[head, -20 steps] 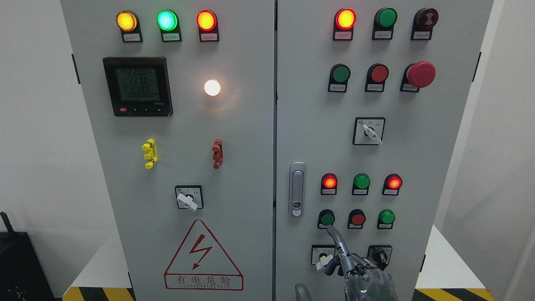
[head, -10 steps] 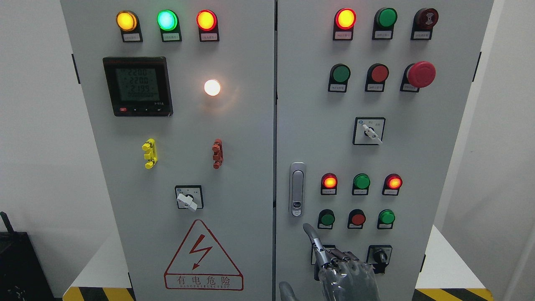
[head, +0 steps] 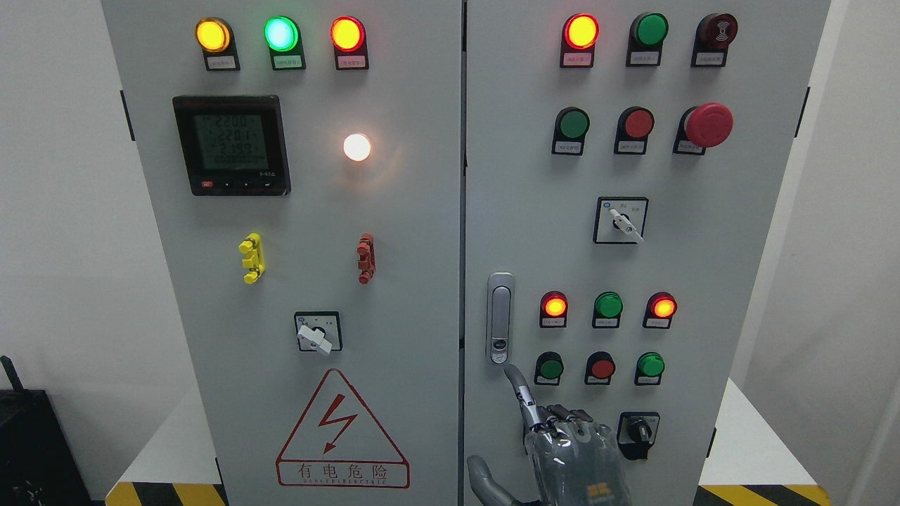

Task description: Release door handle

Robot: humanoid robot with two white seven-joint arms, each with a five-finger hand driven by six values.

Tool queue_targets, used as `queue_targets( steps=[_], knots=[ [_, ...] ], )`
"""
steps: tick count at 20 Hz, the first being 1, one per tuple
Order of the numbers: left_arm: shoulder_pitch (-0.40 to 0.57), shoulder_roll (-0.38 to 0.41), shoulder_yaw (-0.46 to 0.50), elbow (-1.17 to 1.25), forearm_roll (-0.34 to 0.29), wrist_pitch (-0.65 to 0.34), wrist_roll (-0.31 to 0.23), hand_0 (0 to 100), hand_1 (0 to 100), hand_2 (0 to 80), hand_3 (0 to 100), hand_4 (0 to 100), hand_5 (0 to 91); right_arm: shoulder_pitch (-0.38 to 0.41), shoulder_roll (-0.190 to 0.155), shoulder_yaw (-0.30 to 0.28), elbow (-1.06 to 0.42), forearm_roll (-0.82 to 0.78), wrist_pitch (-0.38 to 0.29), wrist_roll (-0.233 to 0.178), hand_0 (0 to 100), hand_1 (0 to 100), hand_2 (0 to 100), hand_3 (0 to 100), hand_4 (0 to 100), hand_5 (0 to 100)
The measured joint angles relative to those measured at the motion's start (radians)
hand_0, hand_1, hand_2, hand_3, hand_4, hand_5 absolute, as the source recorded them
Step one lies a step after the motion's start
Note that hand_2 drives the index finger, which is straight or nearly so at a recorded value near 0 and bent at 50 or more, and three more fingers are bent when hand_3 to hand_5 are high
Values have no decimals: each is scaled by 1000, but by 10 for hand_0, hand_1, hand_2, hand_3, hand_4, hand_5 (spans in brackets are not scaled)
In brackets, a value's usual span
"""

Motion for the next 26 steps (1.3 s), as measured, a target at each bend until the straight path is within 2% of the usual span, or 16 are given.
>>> queue_targets(
  steps=[7,26],
  knots=[
    [0,0,0,0,0,0,0,0,0,33,173,128,0,-38,4,6,48,8,22,3,256,333,0,819,803,734],
    [0,0,0,0,0,2,0,0,0,31,174,127,0,-113,8,3,137,6,29,5,259,327,0,818,802,732]
  ],
)
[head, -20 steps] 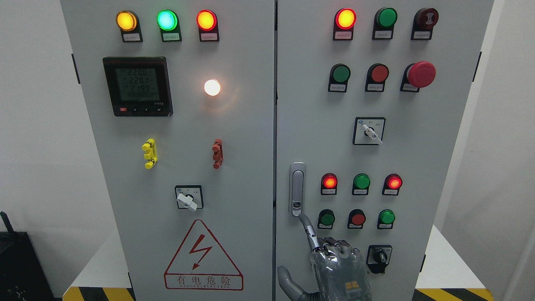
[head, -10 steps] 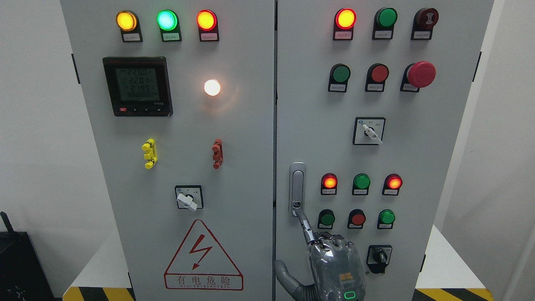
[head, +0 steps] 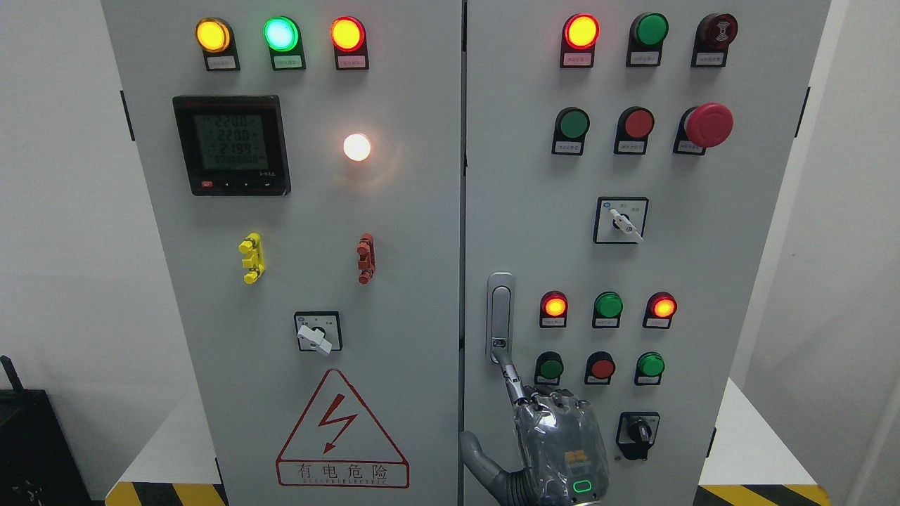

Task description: Release door handle

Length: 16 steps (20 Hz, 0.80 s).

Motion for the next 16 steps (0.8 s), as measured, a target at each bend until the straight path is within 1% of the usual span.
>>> queue_targets(
  steps=[16],
  knots=[
    [0,0,0,0,0,-3,0,0,0,32,172,127,0,-19,1,-4,31,-7,18,0,259,324,0,818,802,733]
  ],
)
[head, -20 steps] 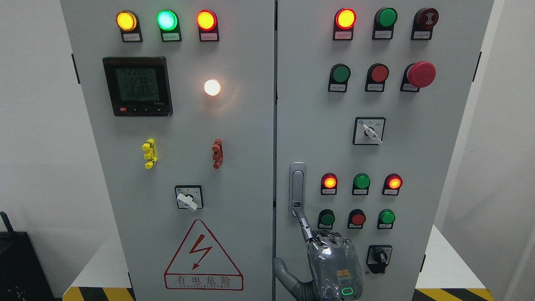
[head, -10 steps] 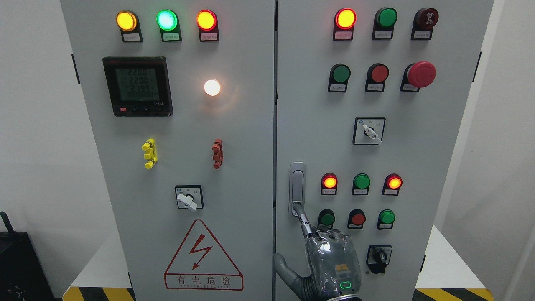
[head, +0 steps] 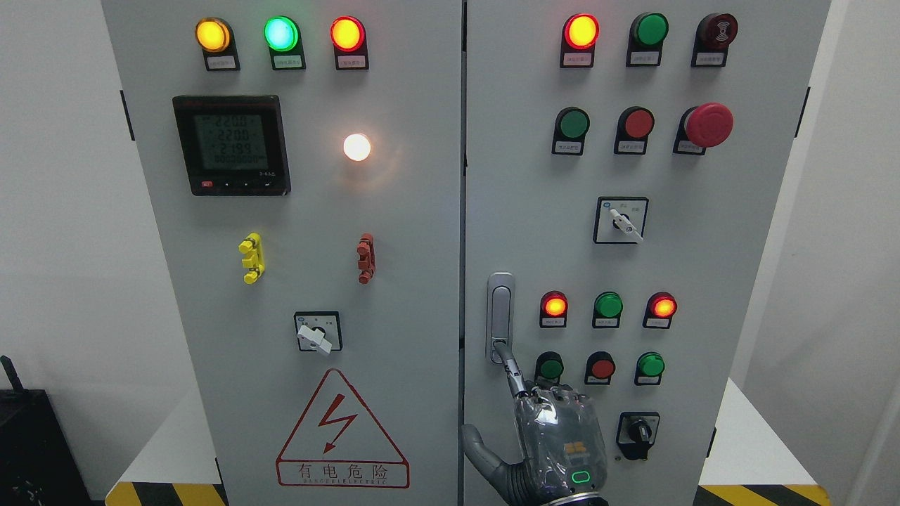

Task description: Release door handle

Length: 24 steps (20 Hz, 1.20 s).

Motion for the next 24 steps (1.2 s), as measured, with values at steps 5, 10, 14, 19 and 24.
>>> queue_targets(
  steps=[5,10,14,19,24],
  knots=[
    [0,0,0,0,0,0,0,0,0,32,172,127,0,-3,0,-1,4,-2,0,0,259,323,0,818,801,732],
    [0,0,0,0,0,0,0,0,0,33,172,127,0,-2,0,0,6,-3,1,0,259,323,0,822,802,731],
    [0,0,0,0,0,0,0,0,0,32,172,127,0,0,0,0,7,-3,2,3,259,323,0,828,801,730],
    [0,0,0,0,0,0,0,0,0,33,172,128,0,1,0,1,8,-2,2,4,260,321,0,831,802,730],
    [0,0,0,0,0,-4,0,0,0,33,171,127,0,2,0,1,9,-2,2,13,260,319,0,832,802,729]
  ],
)
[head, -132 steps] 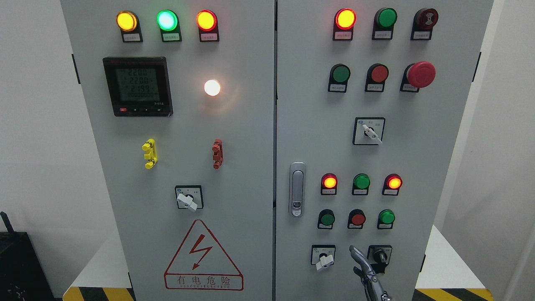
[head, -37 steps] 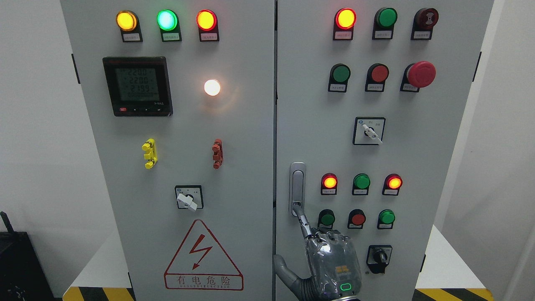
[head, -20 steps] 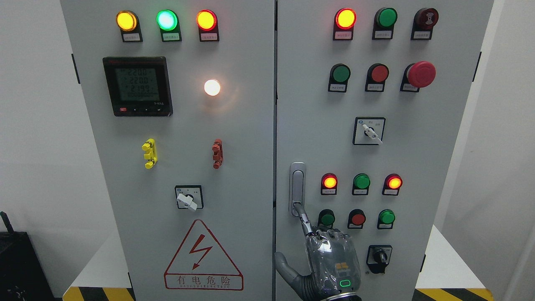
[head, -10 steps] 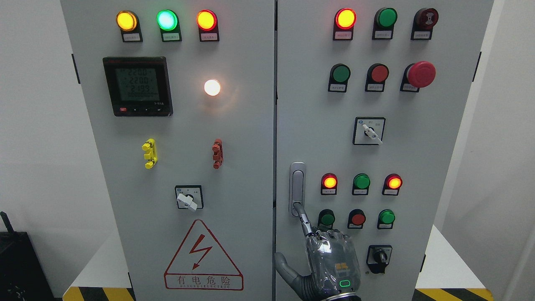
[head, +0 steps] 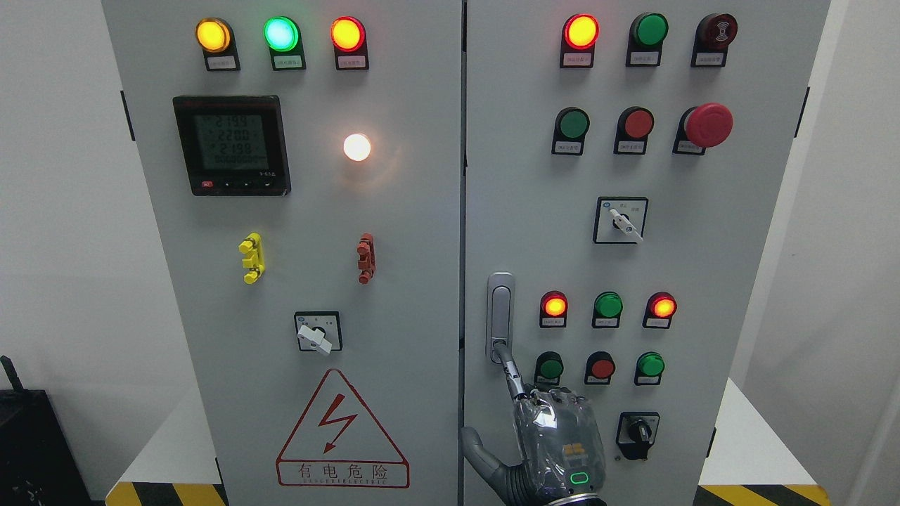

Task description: Release door handle

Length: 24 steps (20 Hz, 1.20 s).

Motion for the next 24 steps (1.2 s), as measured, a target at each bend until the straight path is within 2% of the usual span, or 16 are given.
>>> queue_targets(
  steps=[24],
  knots=[
    [0,0,0,0,0,4,0,0,0,34,173,127,0,11,-1,3,1,0,19,12,258,315,0,833,806,728]
  ],
)
